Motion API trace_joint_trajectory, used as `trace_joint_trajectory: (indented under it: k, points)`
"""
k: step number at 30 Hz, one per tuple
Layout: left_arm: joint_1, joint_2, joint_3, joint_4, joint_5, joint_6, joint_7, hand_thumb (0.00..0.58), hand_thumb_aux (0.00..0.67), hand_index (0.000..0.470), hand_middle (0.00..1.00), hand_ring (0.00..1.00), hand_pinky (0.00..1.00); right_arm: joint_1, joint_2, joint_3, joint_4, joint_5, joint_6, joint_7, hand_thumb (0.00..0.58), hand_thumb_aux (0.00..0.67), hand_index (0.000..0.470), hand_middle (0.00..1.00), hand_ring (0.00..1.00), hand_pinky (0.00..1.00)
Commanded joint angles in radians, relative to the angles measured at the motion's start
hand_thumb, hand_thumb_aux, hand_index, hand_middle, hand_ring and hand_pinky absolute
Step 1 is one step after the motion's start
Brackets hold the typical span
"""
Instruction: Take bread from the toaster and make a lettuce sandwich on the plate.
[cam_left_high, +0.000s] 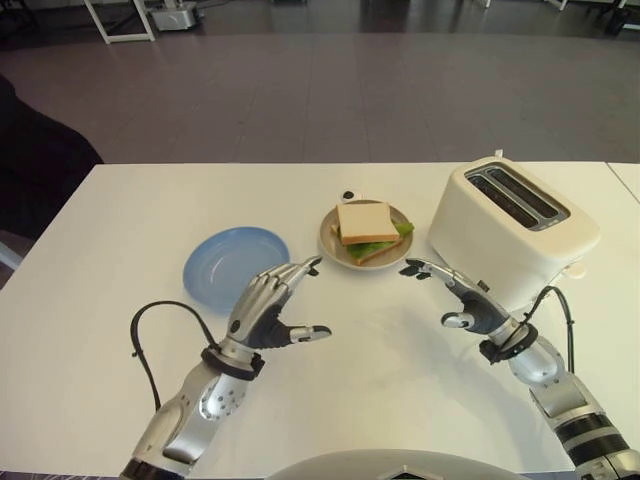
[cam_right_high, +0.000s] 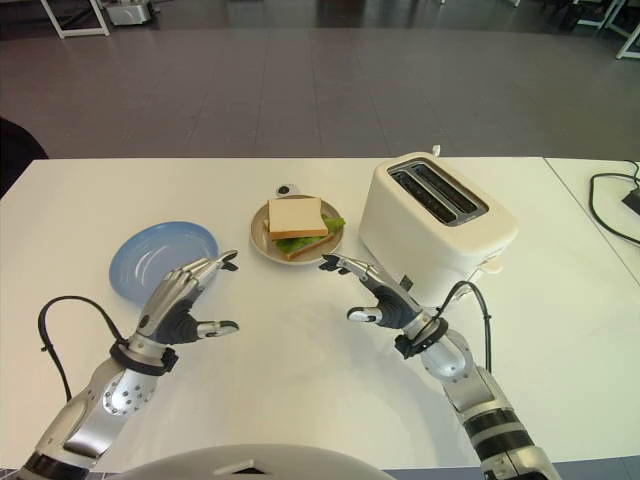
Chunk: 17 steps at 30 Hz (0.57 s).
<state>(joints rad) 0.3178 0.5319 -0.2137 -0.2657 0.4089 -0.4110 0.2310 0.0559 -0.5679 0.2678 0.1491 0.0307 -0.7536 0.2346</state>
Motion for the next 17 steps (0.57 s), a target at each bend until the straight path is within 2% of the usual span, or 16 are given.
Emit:
trace_joint_trajectory:
  k: [1, 8, 17]
  points:
    - [0.01, -0.081, 0.01, 0.12, -0.549, -0.139, -0.245, 0.0, 0.0, 0.0, 0.0, 0.0, 0.0, 0.017, 0.071, -0.013, 0.018, 0.358, 0.035, 0.224, 0.0, 0.0, 0.0, 0.0, 0.0, 0.0]
    - [-0.04, -0.133, 0.026, 0.183, -0.67, -0.182, -0.437, 0.0, 0.0, 0.0, 0.0, 0.0, 0.0, 0.009, 0.133, -0.089, 0.037, 0.44, 0.052, 0.35, 0.0, 0.0, 0.0, 0.0, 0.0, 0.0]
    - [-0.06, -0.201, 0.082, 0.204, -0.675, -0.171, -0.53, 0.0, 0.0, 0.0, 0.0, 0.0, 0.0, -0.008, 0.202, -0.186, 0.042, 0.464, 0.103, 0.427, 0.0, 0.0, 0.0, 0.0, 0.0, 0.0]
